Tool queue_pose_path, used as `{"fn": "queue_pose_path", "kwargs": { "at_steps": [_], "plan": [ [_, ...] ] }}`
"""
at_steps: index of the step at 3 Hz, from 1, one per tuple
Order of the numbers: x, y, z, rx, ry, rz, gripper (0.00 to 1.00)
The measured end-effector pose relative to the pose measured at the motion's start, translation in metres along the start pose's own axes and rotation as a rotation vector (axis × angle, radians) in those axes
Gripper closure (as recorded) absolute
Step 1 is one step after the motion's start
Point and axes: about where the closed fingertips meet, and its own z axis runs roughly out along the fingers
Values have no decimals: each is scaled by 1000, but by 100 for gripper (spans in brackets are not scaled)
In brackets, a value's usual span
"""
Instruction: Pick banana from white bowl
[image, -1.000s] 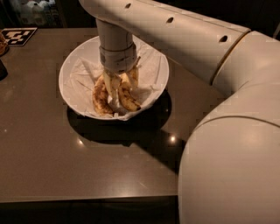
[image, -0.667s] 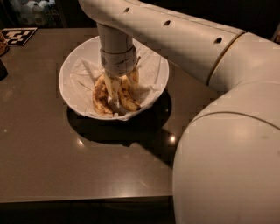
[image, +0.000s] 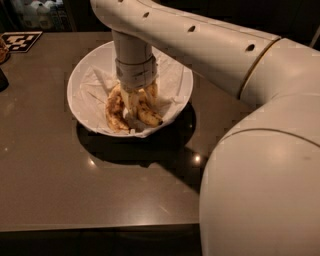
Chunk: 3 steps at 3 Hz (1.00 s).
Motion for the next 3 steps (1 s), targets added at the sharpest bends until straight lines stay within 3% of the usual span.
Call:
{"fn": "queue_pose_path", "kwargs": {
  "at_steps": [1, 3],
  "plan": [
    [-4, 1, -4, -23, -20, -18, 100],
    [-1, 0, -38, -78, -78, -70, 100]
  ]
}}
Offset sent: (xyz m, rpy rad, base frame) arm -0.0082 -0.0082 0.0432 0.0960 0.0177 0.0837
